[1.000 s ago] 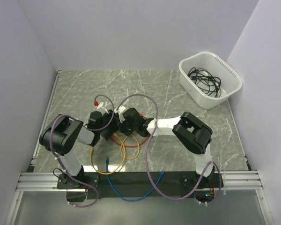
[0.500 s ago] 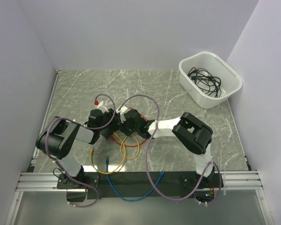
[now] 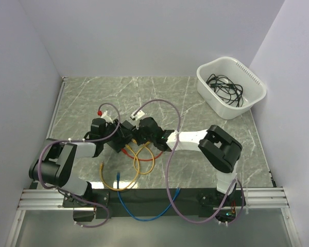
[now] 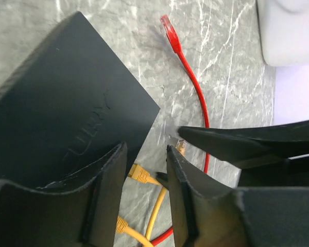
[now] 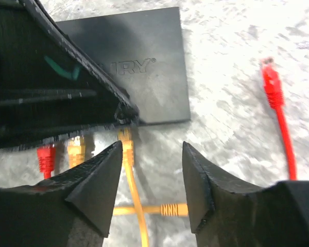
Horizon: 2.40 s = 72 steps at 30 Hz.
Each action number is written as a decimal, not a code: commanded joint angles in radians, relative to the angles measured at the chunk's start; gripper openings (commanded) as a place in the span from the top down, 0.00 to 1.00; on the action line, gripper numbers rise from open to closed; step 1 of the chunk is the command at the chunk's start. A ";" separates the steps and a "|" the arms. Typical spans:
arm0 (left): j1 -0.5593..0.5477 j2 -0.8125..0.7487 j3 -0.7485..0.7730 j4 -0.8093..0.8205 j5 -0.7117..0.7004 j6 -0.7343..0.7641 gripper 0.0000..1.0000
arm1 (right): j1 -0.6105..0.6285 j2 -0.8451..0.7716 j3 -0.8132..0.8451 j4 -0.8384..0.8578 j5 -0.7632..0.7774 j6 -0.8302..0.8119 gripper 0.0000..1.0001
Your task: Insert the plug into the switch port
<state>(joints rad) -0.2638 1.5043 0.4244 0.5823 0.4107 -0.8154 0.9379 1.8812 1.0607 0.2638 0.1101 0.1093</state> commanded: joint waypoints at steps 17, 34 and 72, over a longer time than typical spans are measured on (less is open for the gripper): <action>0.190 -0.207 0.103 -0.226 -0.159 0.078 0.19 | 0.010 -0.079 0.082 -0.199 -0.049 0.270 0.41; 0.299 0.063 0.128 -0.102 -0.003 0.070 0.21 | -0.054 0.094 0.191 -0.183 -0.213 0.317 0.40; 0.213 -0.088 0.139 -0.188 0.001 0.081 0.22 | 0.027 -0.370 0.019 -0.440 0.031 0.167 0.40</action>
<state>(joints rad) -0.0467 1.5307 0.5507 0.4404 0.4412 -0.7670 0.9131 1.5921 1.1248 -0.1028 0.0460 0.2966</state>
